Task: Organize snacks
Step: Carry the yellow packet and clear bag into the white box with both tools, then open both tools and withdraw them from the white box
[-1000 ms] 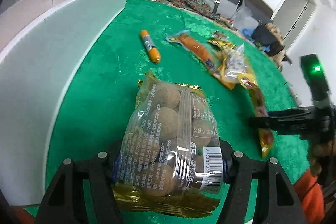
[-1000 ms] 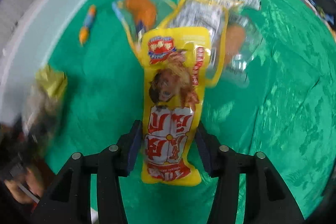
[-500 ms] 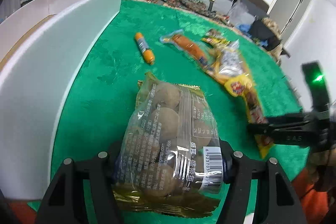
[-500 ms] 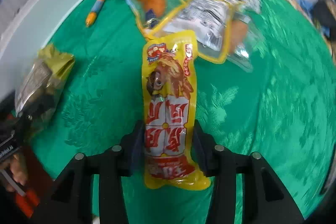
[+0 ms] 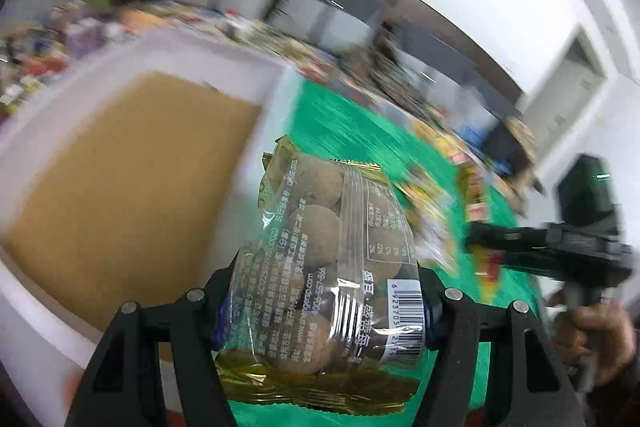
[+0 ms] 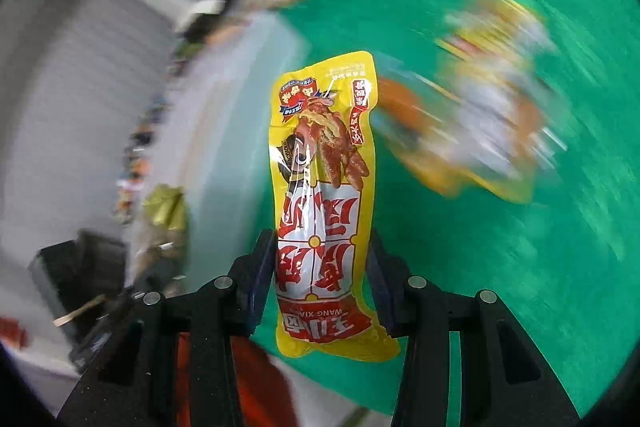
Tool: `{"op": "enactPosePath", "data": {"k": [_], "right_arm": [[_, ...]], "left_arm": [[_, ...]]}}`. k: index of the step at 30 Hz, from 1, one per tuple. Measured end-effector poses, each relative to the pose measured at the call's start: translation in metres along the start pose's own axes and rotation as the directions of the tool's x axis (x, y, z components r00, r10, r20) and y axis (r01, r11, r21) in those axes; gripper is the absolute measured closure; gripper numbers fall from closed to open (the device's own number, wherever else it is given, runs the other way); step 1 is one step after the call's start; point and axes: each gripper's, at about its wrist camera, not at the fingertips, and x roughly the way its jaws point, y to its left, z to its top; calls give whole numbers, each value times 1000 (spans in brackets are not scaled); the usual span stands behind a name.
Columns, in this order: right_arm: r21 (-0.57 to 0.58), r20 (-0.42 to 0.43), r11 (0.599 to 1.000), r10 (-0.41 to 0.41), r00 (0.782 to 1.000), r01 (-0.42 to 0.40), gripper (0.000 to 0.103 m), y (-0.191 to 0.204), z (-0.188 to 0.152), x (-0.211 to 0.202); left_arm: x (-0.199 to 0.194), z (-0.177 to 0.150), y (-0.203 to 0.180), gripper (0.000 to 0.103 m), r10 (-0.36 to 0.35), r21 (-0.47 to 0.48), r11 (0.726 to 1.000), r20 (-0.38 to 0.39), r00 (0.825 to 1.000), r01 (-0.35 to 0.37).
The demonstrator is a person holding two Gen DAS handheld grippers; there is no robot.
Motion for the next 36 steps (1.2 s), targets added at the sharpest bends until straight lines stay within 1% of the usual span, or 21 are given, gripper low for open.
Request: {"op": "enactPosePath", "data": {"k": [1, 3, 4, 5, 7, 9, 12, 14, 16, 17, 19, 20, 21, 22, 24, 25, 27, 29, 31, 33, 36], "right_arm": [[-29, 1, 999, 27, 1000, -27, 57, 20, 13, 6], [-85, -6, 993, 85, 996, -85, 57, 69, 34, 23], [-107, -13, 988, 114, 993, -115, 57, 95, 42, 33], [-126, -18, 982, 139, 990, -140, 56, 119, 51, 45], [-152, -18, 974, 169, 986, -169, 48, 157, 60, 66], [-147, -15, 969, 198, 980, -198, 31, 181, 59, 83], [-160, 9, 967, 204, 979, -200, 31, 190, 49, 83], [-190, 30, 968, 170, 985, -161, 31, 184, 58, 94], [-228, 60, 971, 91, 994, -75, 31, 160, 56, 99], [-243, 76, 970, 48, 996, -29, 31, 148, 55, 99], [-276, 122, 955, -76, 990, 108, 30, 111, 40, 92], [-285, 138, 943, -139, 981, 174, 30, 92, 33, 94], [-282, 148, 926, -216, 965, 250, 30, 64, 19, 90], [-273, 147, 919, -252, 956, 284, 30, 48, 13, 87], [-217, 139, 899, -357, 924, 381, 30, -10, -14, 74], [-194, 140, 891, -389, 911, 410, 30, -29, -21, 68], [-139, 151, 865, -462, 874, 482, 30, -71, -42, 50], [-69, 169, 834, -531, 830, 548, 30, -111, -60, 27], [-15, 186, 816, -566, 803, 578, 30, -141, -69, 11], [33, 203, 797, -596, 777, 603, 30, -166, -78, -4], [74, 218, 782, -618, 755, 619, 30, -180, -83, -13]], "left_arm": [[-3, 13, 15, 36, 56, -6, 998, 12, 998, -56], [-3, 35, 52, 35, 170, -29, 985, 1, 985, -170], [-1, 42, 66, 30, 223, -36, 974, -12, 975, -223], [2, 49, 86, 25, 291, -41, 956, -36, 956, -292], [3, 54, 114, 22, 362, -54, 930, -55, 931, -364], [1, 51, 132, 22, 397, -66, 914, -67, 916, -401], [-1, 42, 144, 22, 418, -69, 903, -74, 905, -423], [5, 36, 139, 22, 403, -67, 911, -67, 913, -408], [7, 33, 124, 22, 379, -58, 923, -34, 925, -381], [12, 34, 108, 22, 347, -35, 937, -10, 938, -348], [21, 35, 77, 22, 278, 25, 960, 28, 960, -279], [24, 36, 65, 22, 259, 52, 964, 40, 965, -261], [33, 36, 46, 22, 241, 103, 964, 60, 969, -247], [42, 35, 32, 21, 241, 150, 957, 75, 968, -250], [67, 34, 13, 21, 265, 215, 938, 62, 962, -272], [81, 32, 7, 21, 275, 231, 933, 31, 961, -275], [102, 30, 5, 22, 292, 217, 937, -62, 955, -272], [105, 25, 0, 22, 283, 203, 943, -76, 956, -263], [99, 21, -5, 22, 292, 204, 939, -46, 955, -277], [95, 16, -4, 22, 290, 175, 945, -57, 955, -276], [92, 3, -9, 22, 288, 188, 944, -69, 955, -272]]}}
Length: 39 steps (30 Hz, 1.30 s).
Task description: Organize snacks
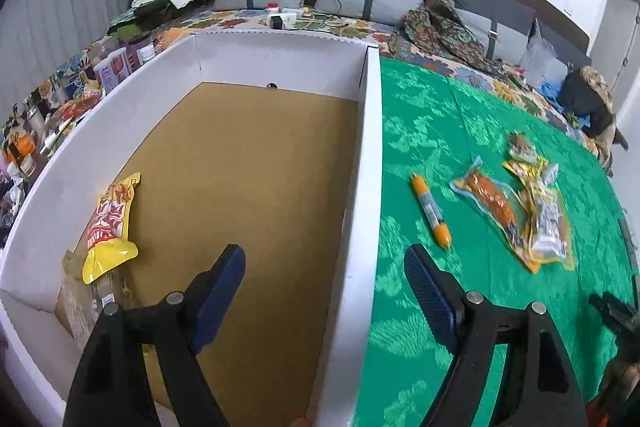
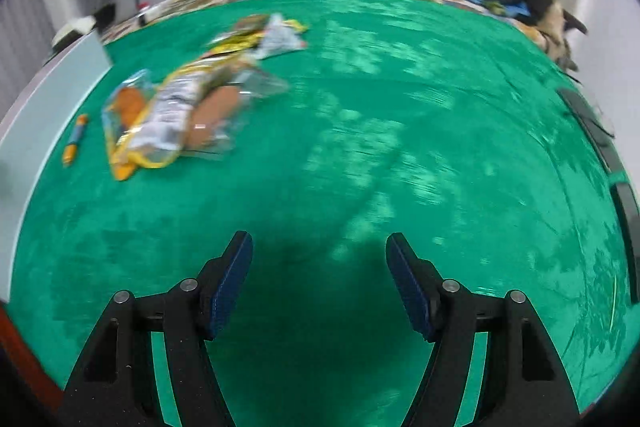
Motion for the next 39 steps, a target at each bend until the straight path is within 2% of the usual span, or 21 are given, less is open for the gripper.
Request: {"op": "enactPosePath", "data": {"k": [2, 4, 5, 7, 9, 10, 11, 12, 13, 15, 18, 21, 24, 26, 28, 29, 39], "right_arm": [[13, 14, 1000, -17, 1000, 17, 30, -7, 0, 3], [22, 21, 1000, -21, 1000, 21, 30, -11, 3, 6], [23, 22, 999, -29, 999, 29, 30, -14, 4, 8], [28, 21, 999, -45, 999, 45, 30, -19, 6, 13], [39, 12, 998, -54, 998, 53, 27, -23, 9, 17], [36, 14, 997, -61, 998, 61, 24, -25, 13, 21], [34, 12, 997, -65, 998, 64, 23, -26, 17, 22], [31, 13, 997, -67, 998, 67, 23, -25, 23, 27], [24, 13, 997, -76, 997, 76, 20, -24, 31, 33], [21, 18, 997, -75, 997, 75, 17, -22, 43, 43], [25, 29, 997, -78, 997, 77, 13, -21, 62, 59], [51, 37, 996, -82, 996, 80, 8, -24, 72, 68], [54, 36, 995, -87, 996, 85, 7, -24, 72, 68], [53, 36, 995, -87, 996, 85, 7, -24, 71, 67], [53, 36, 995, -87, 996, 85, 7, -24, 72, 67], [54, 36, 995, -86, 996, 84, 7, -24, 72, 68], [53, 37, 995, -85, 996, 83, 7, -24, 71, 68]], "left_arm": [[0, -2, -9, 21, 24, 46, 999, -7, 1000, -24], [-8, -2, -13, 22, 100, 53, 994, 14, 995, -101], [-19, -2, -17, 22, 131, 39, 990, 59, 990, -133], [-54, -1, -37, 21, 178, 21, 982, 210, 961, -186], [-80, -3, -64, 18, 155, 54, 982, 315, 936, -181], [-87, -4, -79, 12, 115, 77, 986, 339, 934, -149], [-88, -5, -95, 5, 62, 101, 990, 336, 940, -101], [-84, -6, -108, 2, 18, 117, 991, 311, 950, -57], [-72, -8, -124, 1, -32, 131, 991, 254, 967, -2], [-37, -13, -147, 1, -86, 136, 988, 138, 987, 68], [28, -20, -174, 1, -60, 147, 987, -3, 998, 60], [79, -25, -186, 2, 6, 161, 987, -67, 998, 5], [112, -27, -191, 2, 53, 182, 983, -95, 994, -35], [123, -27, -187, 0, 48, 169, 985, -93, 995, -32], [128, -30, -178, 0, 19, 115, 993, -76, 997, -10], [127, -32, -176, 0, 26, 109, 994, -58, 998, -19], [128, -32, -171, 0, 22, 106, 994, -58, 998, -16]]}}
